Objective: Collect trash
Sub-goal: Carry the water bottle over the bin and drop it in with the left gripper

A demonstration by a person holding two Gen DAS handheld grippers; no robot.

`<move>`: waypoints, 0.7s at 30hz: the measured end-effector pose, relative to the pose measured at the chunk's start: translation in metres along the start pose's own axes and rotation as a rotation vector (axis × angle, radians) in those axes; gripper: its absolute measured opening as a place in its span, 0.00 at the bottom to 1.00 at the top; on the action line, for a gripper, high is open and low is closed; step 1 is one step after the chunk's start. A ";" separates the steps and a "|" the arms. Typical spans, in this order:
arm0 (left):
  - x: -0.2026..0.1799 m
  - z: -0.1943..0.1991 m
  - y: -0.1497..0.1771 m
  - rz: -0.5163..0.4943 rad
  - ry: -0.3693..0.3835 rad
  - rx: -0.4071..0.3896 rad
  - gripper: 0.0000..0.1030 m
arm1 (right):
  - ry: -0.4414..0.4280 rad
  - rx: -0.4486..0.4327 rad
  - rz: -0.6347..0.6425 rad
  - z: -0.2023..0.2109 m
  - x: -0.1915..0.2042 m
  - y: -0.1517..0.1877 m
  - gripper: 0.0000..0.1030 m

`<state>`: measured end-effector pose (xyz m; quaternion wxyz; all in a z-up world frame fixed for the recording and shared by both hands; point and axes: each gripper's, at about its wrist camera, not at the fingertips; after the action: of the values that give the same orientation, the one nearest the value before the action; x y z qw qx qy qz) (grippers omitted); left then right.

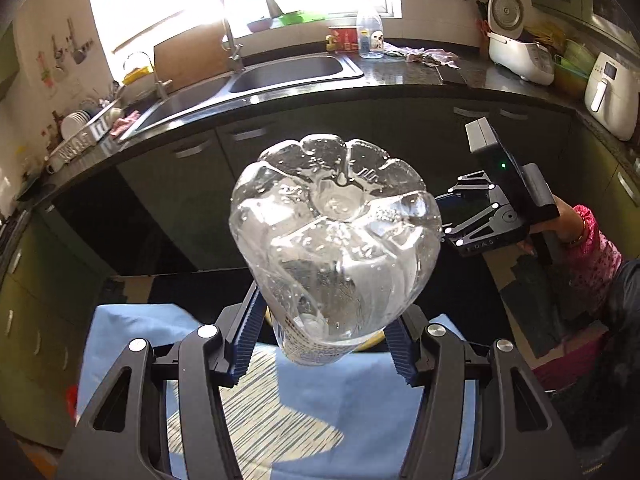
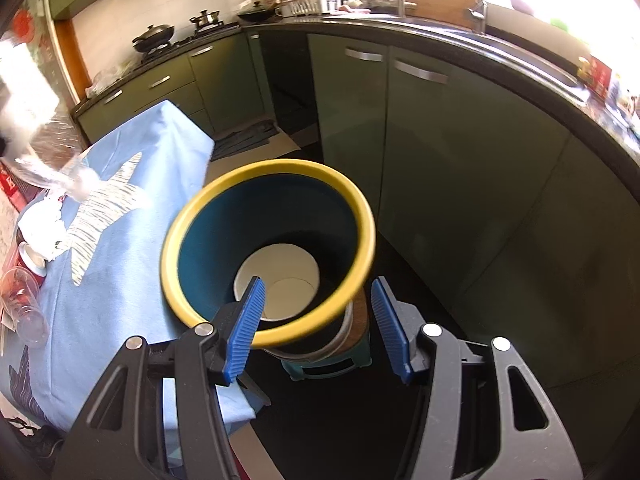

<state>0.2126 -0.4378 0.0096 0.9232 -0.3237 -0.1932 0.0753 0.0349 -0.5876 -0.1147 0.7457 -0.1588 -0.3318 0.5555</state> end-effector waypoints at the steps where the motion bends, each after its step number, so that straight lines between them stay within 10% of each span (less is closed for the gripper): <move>1: -0.004 -0.014 -0.005 0.004 0.023 0.011 0.54 | 0.000 0.002 -0.008 0.001 -0.005 0.001 0.51; 12: -0.035 -0.162 -0.023 0.057 0.073 0.200 0.61 | -0.015 0.007 -0.068 -0.002 -0.025 0.013 0.54; 21: -0.022 -0.104 -0.030 0.115 0.001 0.134 0.72 | -0.046 0.002 -0.053 0.000 -0.020 0.017 0.55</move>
<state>0.2352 -0.5259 -0.0529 0.9370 -0.2719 -0.1681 0.1409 0.0195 -0.6003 -0.1313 0.7525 -0.1363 -0.3524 0.5394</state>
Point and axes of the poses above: each gripper's, at about its wrist camera, not at the fingertips, and z roughly against the way its jaws point, x to its left, y to its underside, and after that the axes turned 15 degrees about -y, right-handed
